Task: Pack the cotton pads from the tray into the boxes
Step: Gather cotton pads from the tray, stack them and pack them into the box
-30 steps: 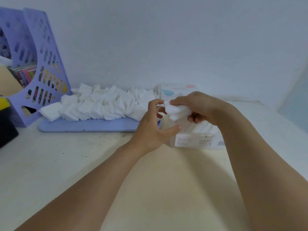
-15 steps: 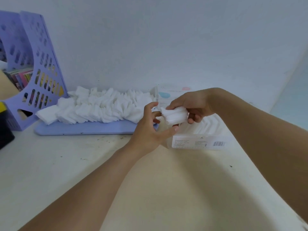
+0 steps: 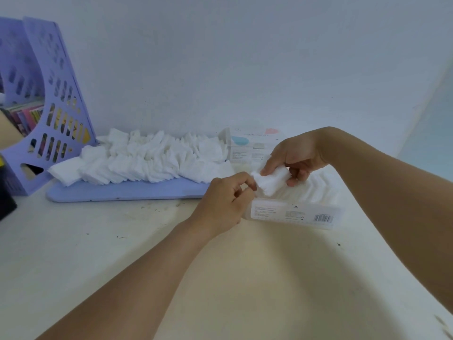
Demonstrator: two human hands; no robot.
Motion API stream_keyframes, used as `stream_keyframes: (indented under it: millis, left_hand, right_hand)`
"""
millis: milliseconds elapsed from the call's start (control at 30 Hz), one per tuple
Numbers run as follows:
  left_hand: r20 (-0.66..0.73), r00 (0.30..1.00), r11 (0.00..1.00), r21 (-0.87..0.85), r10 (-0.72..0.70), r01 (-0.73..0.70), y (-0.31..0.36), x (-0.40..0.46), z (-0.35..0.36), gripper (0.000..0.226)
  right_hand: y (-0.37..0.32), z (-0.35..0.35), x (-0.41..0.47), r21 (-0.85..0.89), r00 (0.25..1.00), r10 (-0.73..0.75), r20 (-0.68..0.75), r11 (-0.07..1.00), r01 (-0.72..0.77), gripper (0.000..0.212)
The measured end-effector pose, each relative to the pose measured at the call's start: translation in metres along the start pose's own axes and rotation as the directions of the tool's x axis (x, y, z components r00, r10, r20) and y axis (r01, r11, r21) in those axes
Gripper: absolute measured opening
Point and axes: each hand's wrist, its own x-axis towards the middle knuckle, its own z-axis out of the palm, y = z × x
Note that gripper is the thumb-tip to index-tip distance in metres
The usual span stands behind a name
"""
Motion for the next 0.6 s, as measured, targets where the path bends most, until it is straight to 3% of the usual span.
stream_keyframes:
  millis: [200, 300, 433, 533, 600]
  left_hand:
    - [0.035, 0.999, 0.999, 0.035, -0.027, 0.026, 0.007, -0.004, 0.005, 0.036]
    - [0.010, 1.000, 0.997, 0.071, 0.001, -0.001, 0.005, -0.003, 0.006, 0.031]
    - [-0.003, 1.000, 0.998, 0.063, 0.011, -0.011, 0.004, -0.002, 0.007, 0.031]
    - [-0.007, 1.000, 0.998, 0.055, 0.017, -0.017, 0.004, -0.003, 0.008, 0.032]
    - [-0.005, 1.000, 0.998, 0.054, 0.018, -0.017, 0.004, -0.002, 0.008, 0.032]
  right_hand:
    - [-0.025, 0.032, 0.012, -0.175, 0.978, 0.047, -0.205, 0.981, -0.084, 0.017]
    - [-0.032, 0.047, 0.013, -0.314, 0.951, 0.063, -0.302, 0.936, -0.162, 0.021]
    - [-0.030, 0.064, 0.015, -0.521, 0.879, -0.149, -0.454, 0.844, -0.126, 0.027]
    - [-0.026, 0.066, 0.019, -0.482, 0.816, -0.215, -0.537, 0.872, -0.088, 0.022]
    - [-0.026, 0.065, 0.016, -0.370, 0.823, -0.148, -0.549, 0.925, -0.080, 0.025]
